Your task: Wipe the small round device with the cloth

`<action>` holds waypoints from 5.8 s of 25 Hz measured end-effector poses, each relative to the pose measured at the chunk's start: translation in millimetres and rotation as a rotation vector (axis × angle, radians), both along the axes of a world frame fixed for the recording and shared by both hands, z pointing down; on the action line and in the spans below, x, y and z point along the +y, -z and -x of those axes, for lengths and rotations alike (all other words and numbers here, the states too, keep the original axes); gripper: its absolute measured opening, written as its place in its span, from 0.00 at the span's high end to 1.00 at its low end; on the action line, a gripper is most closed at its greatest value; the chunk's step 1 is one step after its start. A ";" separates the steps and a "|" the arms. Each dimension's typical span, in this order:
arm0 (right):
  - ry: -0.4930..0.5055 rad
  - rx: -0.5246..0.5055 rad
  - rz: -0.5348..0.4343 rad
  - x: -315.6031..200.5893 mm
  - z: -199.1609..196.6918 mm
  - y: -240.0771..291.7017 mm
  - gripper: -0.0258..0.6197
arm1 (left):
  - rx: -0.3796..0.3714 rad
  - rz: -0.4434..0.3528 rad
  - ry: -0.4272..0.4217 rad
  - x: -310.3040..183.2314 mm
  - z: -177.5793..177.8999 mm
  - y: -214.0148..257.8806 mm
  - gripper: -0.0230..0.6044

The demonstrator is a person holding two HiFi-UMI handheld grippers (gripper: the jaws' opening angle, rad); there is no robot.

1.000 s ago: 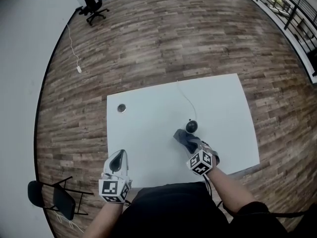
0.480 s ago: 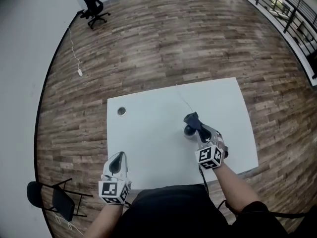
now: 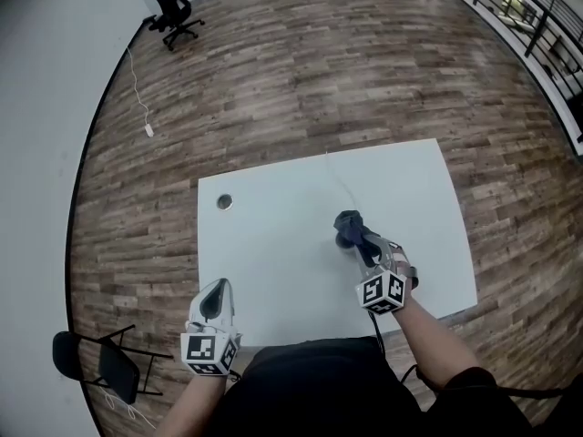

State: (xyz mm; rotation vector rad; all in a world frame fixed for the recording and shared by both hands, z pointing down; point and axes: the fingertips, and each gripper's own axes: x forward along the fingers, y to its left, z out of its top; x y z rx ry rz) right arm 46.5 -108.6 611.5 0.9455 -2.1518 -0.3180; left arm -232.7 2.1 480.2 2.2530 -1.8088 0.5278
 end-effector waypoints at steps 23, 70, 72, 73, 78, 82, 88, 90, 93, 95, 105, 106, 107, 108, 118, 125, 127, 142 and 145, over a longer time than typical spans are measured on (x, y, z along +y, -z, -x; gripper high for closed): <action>0.072 0.020 -0.036 21.2 7.4 -4.1 0.84 | 0.002 0.027 -0.041 -12.0 -13.5 -5.7 0.95; 0.132 0.188 -0.044 -5.1 39.8 12.5 0.84 | 0.030 0.021 0.047 15.9 16.2 -8.5 0.95; 0.153 0.209 -0.061 -2.3 44.1 12.7 0.84 | 0.028 0.018 0.052 17.8 17.7 -7.6 0.95; 0.166 0.218 -0.070 0.0 45.9 12.7 0.84 | 0.026 0.017 0.052 18.3 17.8 -7.5 0.95; 0.253 0.266 -0.067 19.1 56.3 -1.6 0.84 | 0.023 0.022 0.053 19.2 18.3 -9.1 0.95; 0.293 0.277 0.067 40.5 61.9 -31.3 0.84 | 0.023 0.021 0.052 17.7 16.9 -6.3 0.95; 0.327 0.171 0.030 59.7 67.9 -15.0 0.84 | 0.034 0.025 0.060 19.1 19.3 -9.6 0.95; 0.234 0.111 -0.085 38.7 57.5 21.4 0.84 | 0.039 0.025 0.061 18.7 20.1 -11.5 0.95; 0.088 0.088 -0.137 3.5 34.2 44.0 0.84 | 0.049 0.026 0.066 20.0 22.8 -13.1 0.95; 0.059 0.108 -0.096 -8.9 30.6 33.5 0.84 | 0.052 0.026 0.077 23.8 29.9 -10.5 0.95; -0.032 0.128 0.023 -19.1 17.5 -8.9 0.85 | 0.095 0.053 0.112 28.7 50.2 -29.6 0.95; -0.040 0.132 0.031 -19.1 15.3 -11.2 0.85 | 0.098 0.053 0.109 28.7 49.6 -30.0 0.95; -0.048 0.135 0.039 -18.8 13.3 -13.3 0.85 | 0.098 0.051 0.106 28.8 49.2 -29.7 0.95; -0.056 0.137 0.047 -18.3 11.2 -15.6 0.85 | 0.099 0.049 0.104 28.9 49.0 -29.0 0.95; -0.090 0.193 0.232 5.5 -10.1 -64.7 0.85 | 0.108 0.060 0.069 23.3 40.5 -33.7 0.95; -0.200 0.133 0.271 21.1 -39.0 -54.8 0.85 | 0.129 0.062 -0.020 -2.4 15.7 -37.7 0.95; -0.247 0.092 0.164 11.2 -50.1 -18.5 0.85 | 0.147 0.051 -0.046 -10.6 4.7 -38.0 0.95; 0.097 0.476 0.016 24.8 32.5 9.3 0.85 | 0.268 0.094 -0.049 5.7 3.2 -80.0 0.95; 0.107 0.501 0.088 32.7 36.0 -12.6 0.85 | 0.278 0.117 -0.046 15.1 8.8 -87.0 0.95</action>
